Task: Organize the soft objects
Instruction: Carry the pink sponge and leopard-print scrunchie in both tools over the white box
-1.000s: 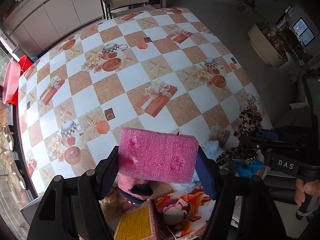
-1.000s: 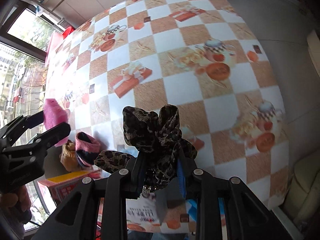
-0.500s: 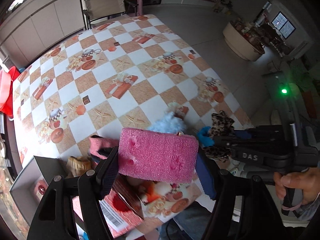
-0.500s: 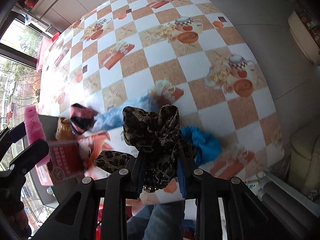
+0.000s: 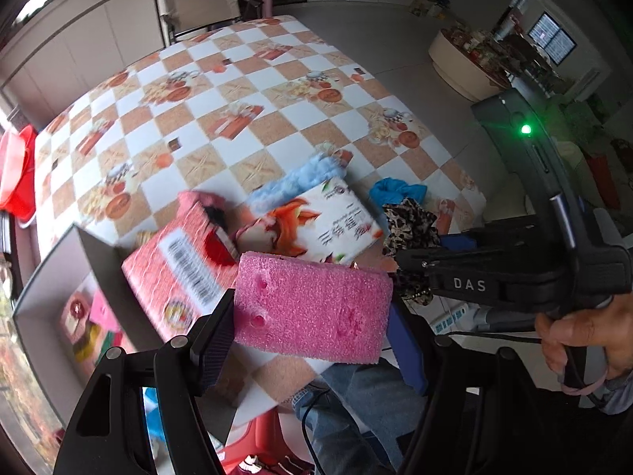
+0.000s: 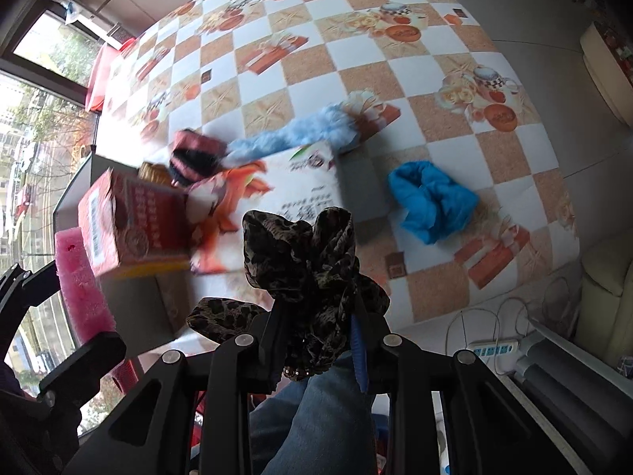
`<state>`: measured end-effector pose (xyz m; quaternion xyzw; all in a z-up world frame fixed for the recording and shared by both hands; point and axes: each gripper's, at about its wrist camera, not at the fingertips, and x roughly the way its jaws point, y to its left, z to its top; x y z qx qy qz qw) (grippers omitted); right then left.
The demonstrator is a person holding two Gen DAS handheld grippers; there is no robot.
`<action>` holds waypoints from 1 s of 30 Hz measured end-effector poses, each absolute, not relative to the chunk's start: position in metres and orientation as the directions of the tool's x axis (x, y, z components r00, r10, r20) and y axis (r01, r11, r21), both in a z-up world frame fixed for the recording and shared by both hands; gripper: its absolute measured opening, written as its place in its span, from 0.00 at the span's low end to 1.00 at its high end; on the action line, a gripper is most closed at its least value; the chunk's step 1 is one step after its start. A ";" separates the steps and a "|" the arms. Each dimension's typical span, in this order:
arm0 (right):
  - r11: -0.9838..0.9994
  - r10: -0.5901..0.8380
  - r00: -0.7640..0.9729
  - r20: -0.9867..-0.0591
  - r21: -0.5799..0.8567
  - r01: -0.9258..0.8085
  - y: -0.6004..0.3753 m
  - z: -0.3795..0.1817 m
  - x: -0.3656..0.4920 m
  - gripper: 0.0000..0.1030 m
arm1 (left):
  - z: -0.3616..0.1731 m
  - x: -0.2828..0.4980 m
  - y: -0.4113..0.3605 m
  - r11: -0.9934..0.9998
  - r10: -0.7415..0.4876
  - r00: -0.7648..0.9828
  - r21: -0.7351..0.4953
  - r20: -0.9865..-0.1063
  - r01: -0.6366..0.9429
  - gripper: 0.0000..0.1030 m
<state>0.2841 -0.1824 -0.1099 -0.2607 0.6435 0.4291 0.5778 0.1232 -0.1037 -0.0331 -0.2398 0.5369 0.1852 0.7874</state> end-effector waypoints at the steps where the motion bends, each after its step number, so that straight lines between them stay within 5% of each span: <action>1: 0.485 0.159 -0.201 -0.967 0.254 -0.837 -0.183 -0.109 0.277 0.28 | -0.033 0.116 -0.105 0.808 0.040 0.353 -0.177 -0.935 -0.562 0.72; 30: 0.159 0.144 -0.213 -0.966 0.235 -0.959 -0.150 -0.075 0.149 0.28 | -0.048 -0.072 -0.098 0.435 0.187 0.272 -0.168 -0.944 -0.884 0.72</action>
